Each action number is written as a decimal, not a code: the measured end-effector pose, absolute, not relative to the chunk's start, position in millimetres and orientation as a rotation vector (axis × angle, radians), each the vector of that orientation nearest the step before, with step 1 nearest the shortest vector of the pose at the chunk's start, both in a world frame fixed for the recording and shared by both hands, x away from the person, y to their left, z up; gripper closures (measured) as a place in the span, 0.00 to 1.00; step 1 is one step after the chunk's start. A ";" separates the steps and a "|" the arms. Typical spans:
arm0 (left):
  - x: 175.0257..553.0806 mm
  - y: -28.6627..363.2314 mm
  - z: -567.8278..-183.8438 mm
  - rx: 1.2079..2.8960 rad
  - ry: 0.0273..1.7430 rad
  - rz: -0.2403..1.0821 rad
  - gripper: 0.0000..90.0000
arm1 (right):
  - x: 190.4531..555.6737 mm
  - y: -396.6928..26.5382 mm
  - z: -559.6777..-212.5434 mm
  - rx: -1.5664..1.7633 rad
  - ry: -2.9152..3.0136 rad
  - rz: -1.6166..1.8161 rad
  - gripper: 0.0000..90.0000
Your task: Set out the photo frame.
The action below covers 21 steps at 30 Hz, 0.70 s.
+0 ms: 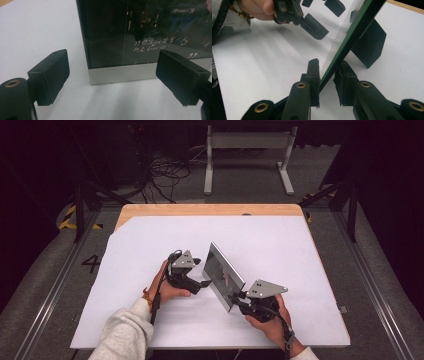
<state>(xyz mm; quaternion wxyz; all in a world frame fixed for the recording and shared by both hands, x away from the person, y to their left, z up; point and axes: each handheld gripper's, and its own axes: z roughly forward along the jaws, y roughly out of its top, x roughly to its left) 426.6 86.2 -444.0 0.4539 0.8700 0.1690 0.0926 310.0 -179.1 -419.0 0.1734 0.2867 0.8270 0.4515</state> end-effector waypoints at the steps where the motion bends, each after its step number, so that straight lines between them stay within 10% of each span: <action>1: 426.7 84.6 -445.3 2.147 0.419 0.223 0.14 | 309.9 -179.5 -418.9 0.816 2.345 1.279 0.83; 21: 427.0 75.7 -451.4 2.152 0.411 0.140 0.17 | 304.7 -185.5 -417.8 0.831 2.321 1.215 0.86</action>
